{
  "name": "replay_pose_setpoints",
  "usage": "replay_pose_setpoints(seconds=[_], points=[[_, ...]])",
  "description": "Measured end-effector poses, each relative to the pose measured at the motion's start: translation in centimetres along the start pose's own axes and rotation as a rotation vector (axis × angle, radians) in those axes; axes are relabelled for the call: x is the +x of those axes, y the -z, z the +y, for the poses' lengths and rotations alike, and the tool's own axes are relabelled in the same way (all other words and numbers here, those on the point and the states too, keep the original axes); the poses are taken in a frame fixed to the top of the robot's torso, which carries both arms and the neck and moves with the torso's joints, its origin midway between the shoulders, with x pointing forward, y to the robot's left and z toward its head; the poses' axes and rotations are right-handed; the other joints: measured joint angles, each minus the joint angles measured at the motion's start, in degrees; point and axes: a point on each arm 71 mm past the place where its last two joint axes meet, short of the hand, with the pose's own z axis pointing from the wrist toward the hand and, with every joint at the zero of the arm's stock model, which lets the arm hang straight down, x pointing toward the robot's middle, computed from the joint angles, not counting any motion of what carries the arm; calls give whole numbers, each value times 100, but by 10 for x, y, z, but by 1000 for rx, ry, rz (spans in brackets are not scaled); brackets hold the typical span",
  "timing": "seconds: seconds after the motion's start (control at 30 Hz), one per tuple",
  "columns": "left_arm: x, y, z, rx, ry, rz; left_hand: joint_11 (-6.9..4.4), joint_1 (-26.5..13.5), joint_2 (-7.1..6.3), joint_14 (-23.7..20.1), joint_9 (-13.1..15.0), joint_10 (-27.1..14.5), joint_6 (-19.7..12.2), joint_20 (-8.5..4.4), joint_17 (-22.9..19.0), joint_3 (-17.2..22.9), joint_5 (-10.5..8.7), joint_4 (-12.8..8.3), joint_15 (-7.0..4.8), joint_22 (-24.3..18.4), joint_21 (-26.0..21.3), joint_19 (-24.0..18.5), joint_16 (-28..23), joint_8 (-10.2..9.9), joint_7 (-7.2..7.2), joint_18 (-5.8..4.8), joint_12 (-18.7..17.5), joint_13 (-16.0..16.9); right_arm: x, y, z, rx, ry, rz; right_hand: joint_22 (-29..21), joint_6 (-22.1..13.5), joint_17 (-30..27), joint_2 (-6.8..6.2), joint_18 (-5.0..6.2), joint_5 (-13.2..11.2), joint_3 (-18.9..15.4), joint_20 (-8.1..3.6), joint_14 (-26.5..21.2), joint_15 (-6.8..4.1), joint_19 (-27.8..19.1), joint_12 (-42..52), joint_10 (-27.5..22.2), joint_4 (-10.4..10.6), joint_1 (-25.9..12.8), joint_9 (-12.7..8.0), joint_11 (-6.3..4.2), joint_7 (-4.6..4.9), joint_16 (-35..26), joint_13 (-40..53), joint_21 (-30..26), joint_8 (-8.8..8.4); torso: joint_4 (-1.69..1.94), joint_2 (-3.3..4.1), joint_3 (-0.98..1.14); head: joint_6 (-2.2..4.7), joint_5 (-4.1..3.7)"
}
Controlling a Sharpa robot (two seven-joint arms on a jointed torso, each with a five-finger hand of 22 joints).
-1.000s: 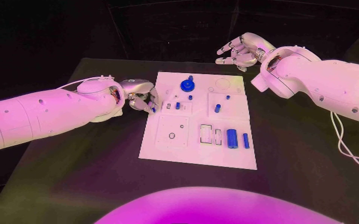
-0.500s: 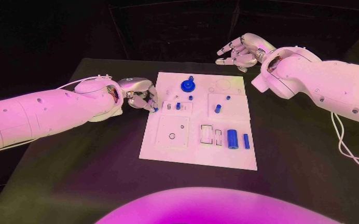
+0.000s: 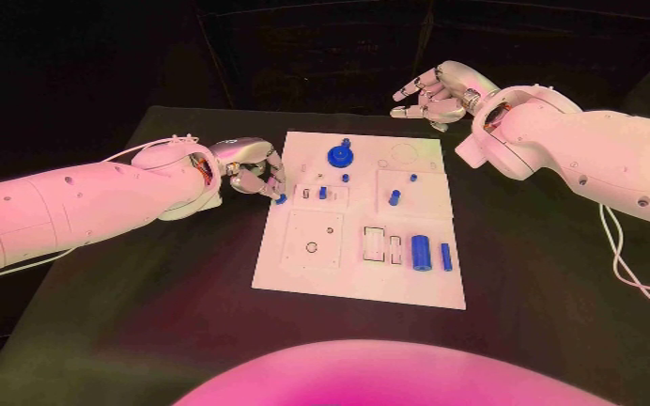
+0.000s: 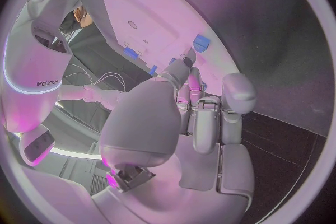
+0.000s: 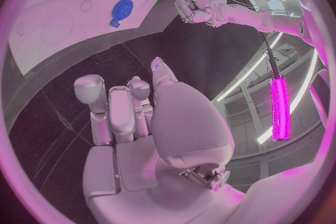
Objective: Assemble the parts on the task board
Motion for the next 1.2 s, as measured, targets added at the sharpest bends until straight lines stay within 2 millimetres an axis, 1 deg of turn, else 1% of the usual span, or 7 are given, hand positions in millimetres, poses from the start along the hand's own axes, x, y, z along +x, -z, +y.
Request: replay_pose_setpoints(seconds=[0.07, 0.13, 0.27, 0.57, 0.83, 0.9, 1.2], points=[[0, 1, 1, -2, 2, -1, 30, -29, -29, 0, -9, -36, -85, -6, 0, 23, 0, -23, 0, -38, -21, -19, 0, -53, 12, 0, -52, -5, 0, 0, 0, 1, 0, 0, 0, 0, 0, 0, 0, 0, 0, 0, 0, 0, 0, 0, 0, 0, 0, 0, 0, 0, 0, 0, 0, 0, 0, 0, 0, 4, 0], [-1, 1, 2, -6, 2, -2, 113, -30, -27, -2, -89, -278, -435, 16, 0, 93, -1, -92, 7, -314, -294, -211, -160, -268, 84, 0, -333, -148, 0, 0, -1, 1, 0, -1, 0, 0, 0, 0, 0, 0, 0, 0, 0, 0, 0, 0, 0, 0, 0, 0, 0, 0, 0, 0, 0, 0, 0, 0, -1, 5, 2], [-2, 4, 5, -13, 3, -5, 278, -110, -106, -96, -226, -525, -898, 104, -7, 200, -1, -203, 176, -840, -834, -571, -497, -575, 217, 0, -779, -420, -1, 1, -1, 2, 0, -1, 0, 0, 0, 30, 0, 0, 0, 0, 0, 0, 0, 0, 0, 0, 30, 0, 0, 0, 0, 0, 0, 0, 2, 0, -2, 10, -3], [0, 7, 3, 1, -35, 12, 499, -217, -353, -831, -375, -848, -1136, 273, -852, 141, -1, -335, 380, -1711, -1797, -1291, -1173, -826, 225, 89, -1157, -683, -2, 1, -2, 4, 1, -1, 0, 0, 0, 30, 0, 0, 0, 0, 0, 0, 0, 0, 0, 0, 30, 0, 0, 0, 0, 0, 0, 0, 2, -1, -2, 7, -2], [3, 6, 2, 15, -92, 45, 486, -166, -302, -881, -401, -875, -1059, 330, -801, 168, -1, -338, 389, -1719, -1830, -1347, -1148, -847, 266, 98, -1106, -674, -1, 1, -2, 4, 1, 1, 0, 0, -1, 30, 0, 0, 0, 0, 0, 0, 0, 0, 0, 0, 30, 0, 0, 0, 0, 0, 0, 0, 2, -1, -2, 10, 23], [3, 4, 1, 17, -101, 51, 468, -162, -292, -866, -401, -857, -1025, 330, -777, 190, -1, -349, 374, -1685, -1830, -1347, -1131, -847, 263, 176, -1086, -669, -1, 1, -2, 4, 1, 2, 0, 0, -1, 30, 0, 0, 0, 0, 0, 0, 0, 0, 0, 0, 30, 0, 0, 0, 0, 0, 0, 0, 2, -1, -2, 13, 24], [6, -2, -2, 22, -124, 75, 424, -341, -38, -759, -445, -813, -913, 334, -646, 234, -2, -191, 359, -1566, -1715, -1342, -1007, -847, 274, 176, -947, -622, 0, 0, -1, 3, 1, 3, 7, 0, 7, 30, 0, 0, 0, 0, 0, 0, 0, 24, 0, 0, 30, 0, 0, 0, 0, 3, 0, 0, -9, -1, -1, 17, 15]])
